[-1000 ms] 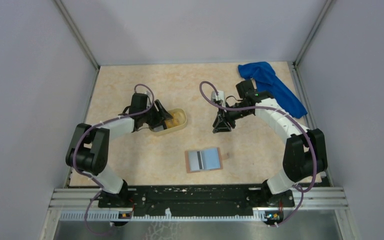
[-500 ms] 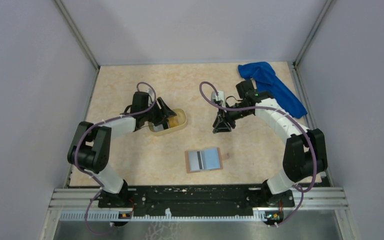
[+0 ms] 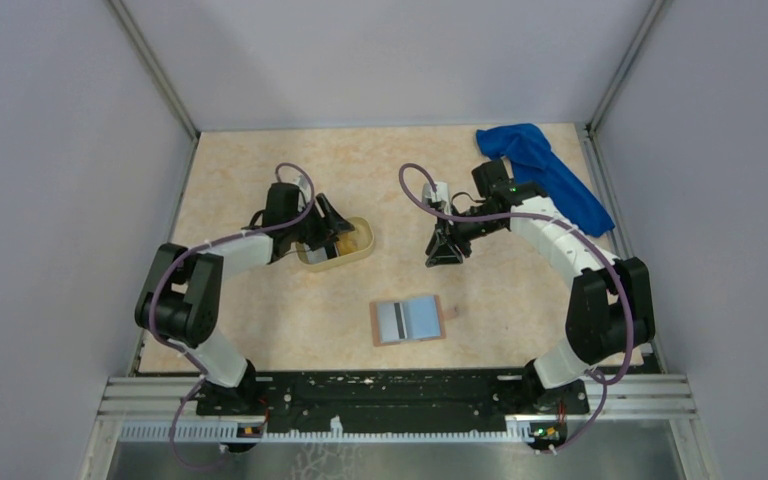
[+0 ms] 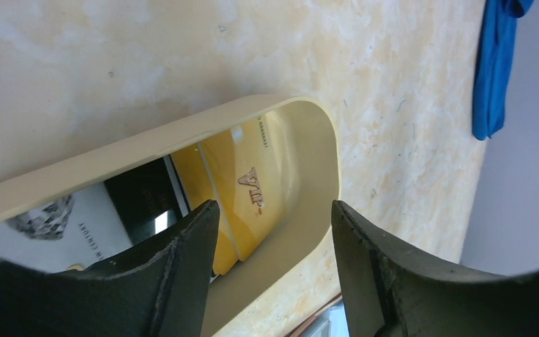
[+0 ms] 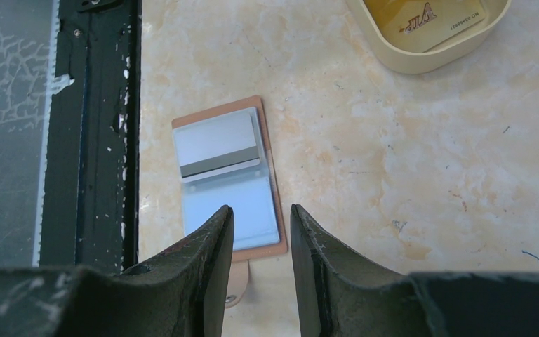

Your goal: Put the credit cards into the card holder

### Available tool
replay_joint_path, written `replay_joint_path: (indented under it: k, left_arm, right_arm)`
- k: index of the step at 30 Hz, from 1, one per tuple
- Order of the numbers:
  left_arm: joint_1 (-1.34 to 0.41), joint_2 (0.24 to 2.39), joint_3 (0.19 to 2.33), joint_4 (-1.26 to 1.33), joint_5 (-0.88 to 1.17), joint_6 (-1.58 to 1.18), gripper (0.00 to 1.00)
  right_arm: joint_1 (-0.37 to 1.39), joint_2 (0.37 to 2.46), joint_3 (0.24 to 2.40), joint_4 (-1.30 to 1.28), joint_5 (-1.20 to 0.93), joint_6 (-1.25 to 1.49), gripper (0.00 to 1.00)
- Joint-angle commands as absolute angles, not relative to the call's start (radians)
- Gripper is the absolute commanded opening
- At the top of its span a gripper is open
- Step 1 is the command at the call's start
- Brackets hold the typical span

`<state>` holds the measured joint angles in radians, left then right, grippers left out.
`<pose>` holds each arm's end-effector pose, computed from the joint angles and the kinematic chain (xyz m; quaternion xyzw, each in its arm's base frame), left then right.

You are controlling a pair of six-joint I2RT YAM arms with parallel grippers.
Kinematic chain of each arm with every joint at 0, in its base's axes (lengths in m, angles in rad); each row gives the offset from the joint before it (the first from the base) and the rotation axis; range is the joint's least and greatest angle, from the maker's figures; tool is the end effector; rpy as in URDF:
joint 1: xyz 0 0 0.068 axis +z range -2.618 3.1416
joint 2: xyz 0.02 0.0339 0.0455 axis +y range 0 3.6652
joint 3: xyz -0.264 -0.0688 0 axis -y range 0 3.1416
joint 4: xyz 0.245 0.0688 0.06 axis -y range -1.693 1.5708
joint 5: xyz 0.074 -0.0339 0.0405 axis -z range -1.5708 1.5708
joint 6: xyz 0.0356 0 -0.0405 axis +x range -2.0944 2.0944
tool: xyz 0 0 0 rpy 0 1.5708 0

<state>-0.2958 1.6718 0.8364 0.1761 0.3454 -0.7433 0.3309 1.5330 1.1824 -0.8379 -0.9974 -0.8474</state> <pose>0.3221 -0.1108 0.1689 -0.1225 0.8793 -0.3492 0.2998 0.2698 0.1243 0.2629 -0.5546 0.6664 0.4114 0.2812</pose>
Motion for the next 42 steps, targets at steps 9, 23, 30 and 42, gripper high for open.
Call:
replay_joint_path:
  k: [9,23,30,42]
  left_arm:
    - [-0.312,1.684,0.898,0.041,0.219,-0.643,0.69]
    - [-0.330,1.750,0.917,0.134,0.335,-0.680,0.69]
    - [-0.330,1.763,0.921,0.169,0.384,-0.709,0.69]
    - [-0.330,1.753,0.850,0.309,0.429,-0.799,0.68]
  right_arm:
    - [0.334,1.511,1.193,-0.843,-1.038,-0.879,0.36]
    - [0.334,1.509,1.193,-0.845,-1.035,-0.882,0.36]
    - [0.333,1.507,1.194,-0.845,-1.033,-0.884,0.36]
    - [0.333,1.505,1.194,-0.850,-1.035,-0.888,0.36]
